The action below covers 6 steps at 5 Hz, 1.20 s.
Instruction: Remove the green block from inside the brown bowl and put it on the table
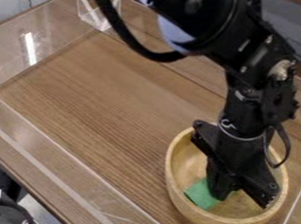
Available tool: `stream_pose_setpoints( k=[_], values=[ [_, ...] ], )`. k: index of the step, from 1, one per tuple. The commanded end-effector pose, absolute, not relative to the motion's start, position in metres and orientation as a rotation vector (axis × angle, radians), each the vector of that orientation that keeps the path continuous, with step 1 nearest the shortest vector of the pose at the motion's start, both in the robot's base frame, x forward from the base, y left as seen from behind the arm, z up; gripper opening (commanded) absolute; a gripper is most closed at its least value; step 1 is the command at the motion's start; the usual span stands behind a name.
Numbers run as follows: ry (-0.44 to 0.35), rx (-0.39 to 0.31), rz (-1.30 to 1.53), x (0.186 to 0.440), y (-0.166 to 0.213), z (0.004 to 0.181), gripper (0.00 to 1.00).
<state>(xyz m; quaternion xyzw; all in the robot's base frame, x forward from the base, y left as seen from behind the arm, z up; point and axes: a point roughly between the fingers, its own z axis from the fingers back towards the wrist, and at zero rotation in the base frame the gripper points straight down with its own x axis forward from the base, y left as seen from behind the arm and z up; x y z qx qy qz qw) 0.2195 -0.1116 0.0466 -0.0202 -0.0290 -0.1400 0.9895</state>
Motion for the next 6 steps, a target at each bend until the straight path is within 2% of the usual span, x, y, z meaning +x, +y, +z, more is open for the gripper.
stream_pose_setpoints(
  k=[1,3,4,6],
  values=[
    [-0.128,-0.056,-0.271,0.234,-0.114,0.072,0.00],
    [-0.152,-0.017,-0.224,0.250,-0.098,0.124,0.00],
    [-0.164,-0.008,-0.205,0.253,-0.093,0.130,1.00],
    [-0.161,-0.006,-0.214,0.251,-0.096,0.117,1.00]
  ],
)
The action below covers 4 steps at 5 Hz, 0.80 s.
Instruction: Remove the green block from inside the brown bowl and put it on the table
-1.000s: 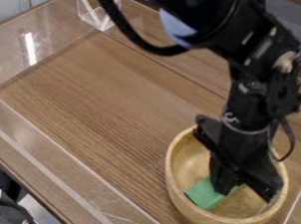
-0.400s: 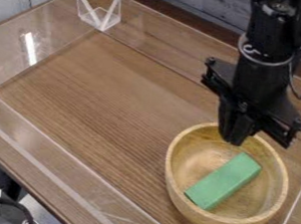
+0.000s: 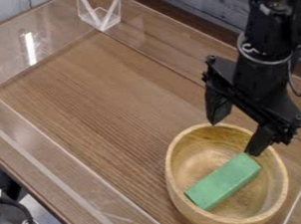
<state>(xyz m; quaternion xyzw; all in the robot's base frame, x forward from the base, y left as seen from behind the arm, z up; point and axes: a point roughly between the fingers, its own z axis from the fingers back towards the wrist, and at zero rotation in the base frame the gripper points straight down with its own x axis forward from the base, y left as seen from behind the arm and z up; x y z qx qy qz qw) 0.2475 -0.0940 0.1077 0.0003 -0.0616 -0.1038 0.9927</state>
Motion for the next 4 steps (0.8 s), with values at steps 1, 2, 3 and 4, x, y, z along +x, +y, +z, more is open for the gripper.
stream_pose_setpoints(
  k=[1,2,3,4],
  values=[
    [-0.161,-0.006,-0.220,0.249,-0.100,0.108,1.00],
    [-0.162,-0.003,-0.224,0.247,-0.104,0.098,1.00],
    [-0.163,-0.002,-0.225,0.246,-0.107,0.089,1.00],
    [-0.165,-0.001,-0.220,0.245,-0.110,0.079,1.00]
  ],
)
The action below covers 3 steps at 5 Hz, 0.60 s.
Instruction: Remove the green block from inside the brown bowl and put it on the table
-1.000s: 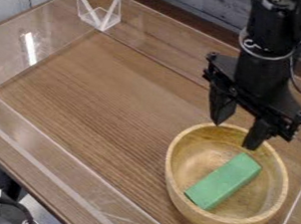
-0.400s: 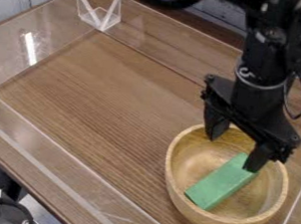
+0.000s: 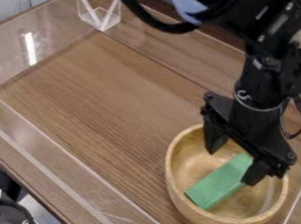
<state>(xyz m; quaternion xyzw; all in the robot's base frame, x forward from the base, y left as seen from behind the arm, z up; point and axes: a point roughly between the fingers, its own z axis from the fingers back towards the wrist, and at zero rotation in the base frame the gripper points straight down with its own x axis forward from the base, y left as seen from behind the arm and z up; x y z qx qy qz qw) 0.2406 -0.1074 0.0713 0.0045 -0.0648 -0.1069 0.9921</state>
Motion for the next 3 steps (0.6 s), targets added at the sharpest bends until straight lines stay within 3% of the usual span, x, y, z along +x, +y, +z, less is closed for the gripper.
stream_pose_setpoints(
  k=[1,3],
  values=[
    [-0.162,-0.001,-0.219,0.245,-0.111,0.071,1.00],
    [-0.163,-0.002,-0.217,0.244,-0.114,0.051,1.00]
  ],
)
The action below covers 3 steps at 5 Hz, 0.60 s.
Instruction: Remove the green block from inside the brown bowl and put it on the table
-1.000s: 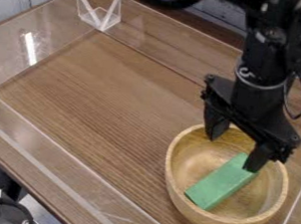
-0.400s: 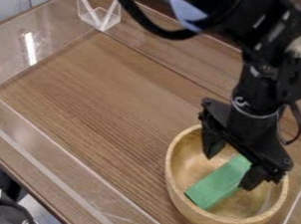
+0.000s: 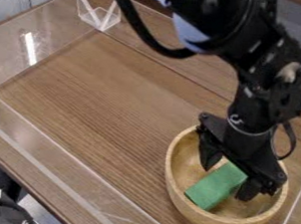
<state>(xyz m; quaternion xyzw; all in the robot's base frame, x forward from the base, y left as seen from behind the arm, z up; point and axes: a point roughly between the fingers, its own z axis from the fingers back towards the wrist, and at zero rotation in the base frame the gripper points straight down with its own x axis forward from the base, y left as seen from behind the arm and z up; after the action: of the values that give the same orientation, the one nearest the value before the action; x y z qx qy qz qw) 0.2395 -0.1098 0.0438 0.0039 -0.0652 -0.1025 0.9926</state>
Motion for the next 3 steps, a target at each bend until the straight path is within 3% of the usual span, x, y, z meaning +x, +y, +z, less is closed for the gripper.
stream_pose_setpoints(
  k=[1,2,3],
  values=[
    [-0.164,-0.001,-0.215,0.244,-0.115,0.042,1.00],
    [-0.165,-0.001,-0.215,0.245,-0.116,0.034,1.00],
    [-0.169,-0.001,-0.219,0.245,-0.116,0.031,0.00]
  ],
)
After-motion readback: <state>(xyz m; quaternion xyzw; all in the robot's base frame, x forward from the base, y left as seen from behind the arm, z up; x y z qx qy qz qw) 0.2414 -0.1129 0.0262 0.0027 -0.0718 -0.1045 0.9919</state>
